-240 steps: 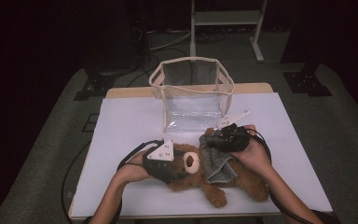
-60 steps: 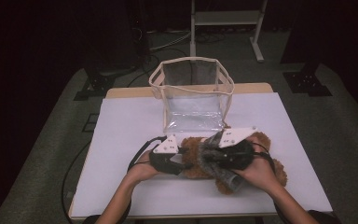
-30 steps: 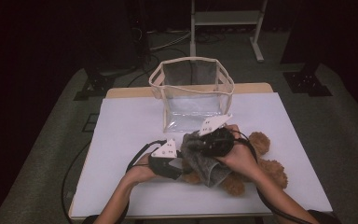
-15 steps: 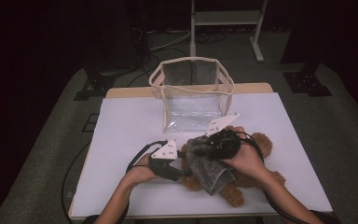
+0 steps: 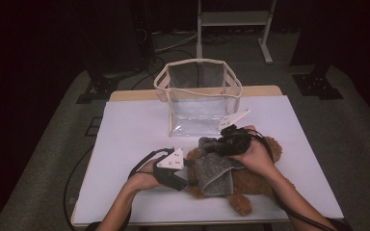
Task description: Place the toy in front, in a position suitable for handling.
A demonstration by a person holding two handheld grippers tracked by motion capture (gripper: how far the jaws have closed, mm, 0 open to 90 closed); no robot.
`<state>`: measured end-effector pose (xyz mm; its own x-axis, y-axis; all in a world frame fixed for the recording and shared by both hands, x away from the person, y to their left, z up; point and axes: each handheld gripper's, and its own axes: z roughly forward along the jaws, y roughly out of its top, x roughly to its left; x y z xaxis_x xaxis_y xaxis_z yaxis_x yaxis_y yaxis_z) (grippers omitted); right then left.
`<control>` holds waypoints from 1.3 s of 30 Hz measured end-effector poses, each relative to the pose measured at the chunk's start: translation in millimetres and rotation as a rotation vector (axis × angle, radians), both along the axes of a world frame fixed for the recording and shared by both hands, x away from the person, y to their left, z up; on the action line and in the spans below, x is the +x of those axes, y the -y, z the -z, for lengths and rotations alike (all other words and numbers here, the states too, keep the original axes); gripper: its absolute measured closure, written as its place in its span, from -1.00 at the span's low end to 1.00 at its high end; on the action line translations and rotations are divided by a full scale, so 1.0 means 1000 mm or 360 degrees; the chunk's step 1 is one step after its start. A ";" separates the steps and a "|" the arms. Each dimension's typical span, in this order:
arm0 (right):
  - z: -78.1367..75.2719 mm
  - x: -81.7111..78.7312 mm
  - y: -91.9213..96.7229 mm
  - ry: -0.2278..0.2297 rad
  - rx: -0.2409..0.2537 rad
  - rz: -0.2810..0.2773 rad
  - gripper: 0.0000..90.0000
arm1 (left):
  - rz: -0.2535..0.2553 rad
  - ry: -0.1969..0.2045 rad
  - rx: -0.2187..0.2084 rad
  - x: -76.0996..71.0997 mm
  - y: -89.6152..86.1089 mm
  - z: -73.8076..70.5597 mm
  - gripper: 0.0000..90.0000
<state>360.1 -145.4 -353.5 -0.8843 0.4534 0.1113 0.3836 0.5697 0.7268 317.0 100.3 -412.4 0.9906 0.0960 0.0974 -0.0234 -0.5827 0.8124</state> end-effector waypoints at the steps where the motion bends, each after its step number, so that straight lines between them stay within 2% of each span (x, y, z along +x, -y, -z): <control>1: 0.000 0.000 0.005 0.0000 0.0008 0.0007 0.70 | 0.0003 0.0001 -0.0001 0.000 0.001 0.000 -0.09; 4: 0.002 0.000 0.013 -0.0041 0.0035 0.0023 0.70 | 0.0011 0.0023 -0.0008 0.000 0.002 -0.004 -0.11; 8: 0.004 0.000 -0.002 -0.0020 0.0002 -0.0009 0.70 | 0.0016 0.0028 -0.0062 0.000 0.003 -0.009 -0.14; 12: 0.007 0.003 -0.019 -0.0018 -0.0020 -0.0047 0.70 | 0.0010 0.0036 -0.0018 -0.002 0.005 -0.006 -0.16; 15: 0.005 0.004 -0.014 -0.0013 0.0000 -0.0020 0.70 | 0.0007 0.0019 -0.0020 -0.001 0.004 -0.003 -0.16; 19: -0.006 -0.002 0.013 -0.0002 0.0169 0.0019 0.70 | 0.0021 0.0014 -0.0023 -0.001 0.003 -0.006 -0.21; 22: -0.018 -0.010 0.034 0.0019 0.0266 0.0054 0.70 | 0.0007 0.0012 -0.0039 0.000 0.002 -0.010 -0.32; 26: -0.036 -0.021 0.064 0.0048 0.0349 0.0093 0.70 | -0.0016 0.0003 -0.0098 0.000 0.001 -0.016 -0.30; 27: -0.041 -0.024 0.072 0.0066 0.0355 0.0106 0.70 | -0.0013 0.0009 -0.0092 0.000 0.001 -0.016 -0.28; 30: -0.055 -0.033 0.095 0.0119 0.0343 0.0165 0.70 | -0.0011 0.0006 -0.0077 0.000 0.003 -0.015 -0.28; 32: -0.062 -0.037 0.107 0.0154 0.0296 0.0204 0.70 | -0.0008 0.0011 -0.0059 0.000 0.005 -0.014 -0.29; 34: -0.065 -0.040 0.116 0.0164 0.0217 0.0225 0.69 | 0.0002 0.0012 -0.0044 0.000 0.006 -0.012 -0.29; 36: -0.062 -0.039 0.118 0.0149 0.0162 0.0226 0.69 | 0.0009 0.0004 -0.0041 -0.001 0.008 -0.011 -0.29; 39: -0.047 -0.033 0.109 0.0088 0.0106 0.0198 0.69 | 0.0012 -0.0010 -0.0047 -0.002 0.008 -0.011 -0.29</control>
